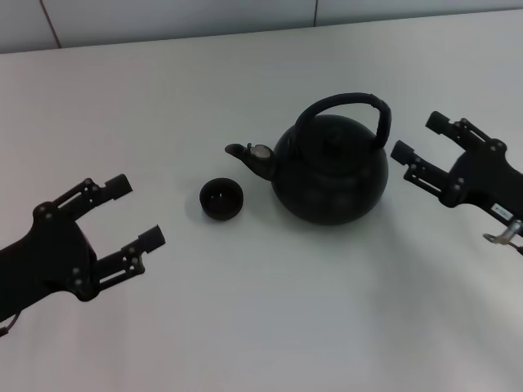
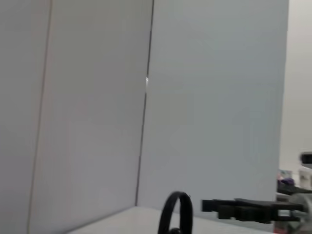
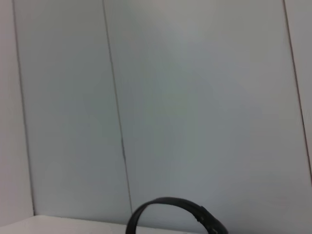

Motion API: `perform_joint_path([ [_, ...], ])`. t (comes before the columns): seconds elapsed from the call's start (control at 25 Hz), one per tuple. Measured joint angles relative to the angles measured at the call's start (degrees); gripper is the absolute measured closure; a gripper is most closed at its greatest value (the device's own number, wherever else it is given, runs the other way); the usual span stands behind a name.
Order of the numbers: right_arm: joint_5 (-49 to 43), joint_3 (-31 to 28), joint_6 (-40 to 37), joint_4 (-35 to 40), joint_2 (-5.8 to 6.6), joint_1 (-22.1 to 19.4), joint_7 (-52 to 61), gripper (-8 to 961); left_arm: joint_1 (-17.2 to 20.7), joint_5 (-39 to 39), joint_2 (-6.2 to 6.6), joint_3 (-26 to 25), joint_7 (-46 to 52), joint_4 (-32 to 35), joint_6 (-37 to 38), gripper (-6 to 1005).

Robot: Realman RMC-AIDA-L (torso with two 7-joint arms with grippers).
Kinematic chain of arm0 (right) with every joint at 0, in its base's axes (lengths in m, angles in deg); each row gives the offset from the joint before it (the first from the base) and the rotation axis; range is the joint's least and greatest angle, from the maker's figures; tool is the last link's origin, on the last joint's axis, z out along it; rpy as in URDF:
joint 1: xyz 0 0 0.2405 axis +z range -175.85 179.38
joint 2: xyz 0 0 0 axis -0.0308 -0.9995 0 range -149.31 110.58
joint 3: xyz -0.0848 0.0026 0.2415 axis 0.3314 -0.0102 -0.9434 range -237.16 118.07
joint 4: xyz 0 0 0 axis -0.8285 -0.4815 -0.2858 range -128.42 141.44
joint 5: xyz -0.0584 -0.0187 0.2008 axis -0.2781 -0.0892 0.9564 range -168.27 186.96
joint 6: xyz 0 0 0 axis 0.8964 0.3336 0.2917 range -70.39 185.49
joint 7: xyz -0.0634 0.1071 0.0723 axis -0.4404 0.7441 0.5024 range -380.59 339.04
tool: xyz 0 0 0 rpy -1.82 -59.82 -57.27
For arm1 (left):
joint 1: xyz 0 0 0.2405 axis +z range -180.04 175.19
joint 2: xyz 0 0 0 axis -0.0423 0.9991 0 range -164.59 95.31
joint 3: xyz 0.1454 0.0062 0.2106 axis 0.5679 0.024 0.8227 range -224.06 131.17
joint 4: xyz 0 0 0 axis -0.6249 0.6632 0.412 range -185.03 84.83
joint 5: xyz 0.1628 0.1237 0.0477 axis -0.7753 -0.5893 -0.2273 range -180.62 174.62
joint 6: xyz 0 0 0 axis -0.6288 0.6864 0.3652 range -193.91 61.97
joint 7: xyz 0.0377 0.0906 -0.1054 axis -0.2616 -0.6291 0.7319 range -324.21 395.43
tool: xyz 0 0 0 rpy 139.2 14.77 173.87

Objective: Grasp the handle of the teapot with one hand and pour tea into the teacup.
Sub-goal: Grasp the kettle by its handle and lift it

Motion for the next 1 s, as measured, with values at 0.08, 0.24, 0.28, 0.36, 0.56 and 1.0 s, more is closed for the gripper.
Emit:
perform_joint_path([
  [0.08,0.02,-0.02,1.42,-0.6,0.02,0.67,-0.12,192,-0.16,-0.01,0.26,1.21,0.63,0.27,-0.08,195],
  [0.24,0.24,-0.1,3.67,-1.65,-0.06,2.05,-0.4,192,-0.44,-1.67,0.68,2.81,2.58,1.5,-0.8,195],
  [0.28,0.44,-0.1,4.3,-2.04,-0.05,2.42,-0.4,192,-0.46,-2.56,0.69,2.85,3.66,2.29,-1.18,195],
  [0.36,0.79,-0.15,5.62,-2.58,0.0,3.15,-0.4,192,-0.49,-4.56,0.67,2.8,6.3,4.37,-2.12,195],
  [0.56,0.85,-0.73,8.88,-3.73,0.02,4.96,-0.4,193,-0.49,-7.34,0.44,2.49,11.1,9.06,-3.11,195],
  [1.0,0.92,-2.98,12.45,-5.25,0.05,7.64,-0.4,193,-2.07,-7.49,1.12,2.41,14.26,12.09,-4.43,201],
])
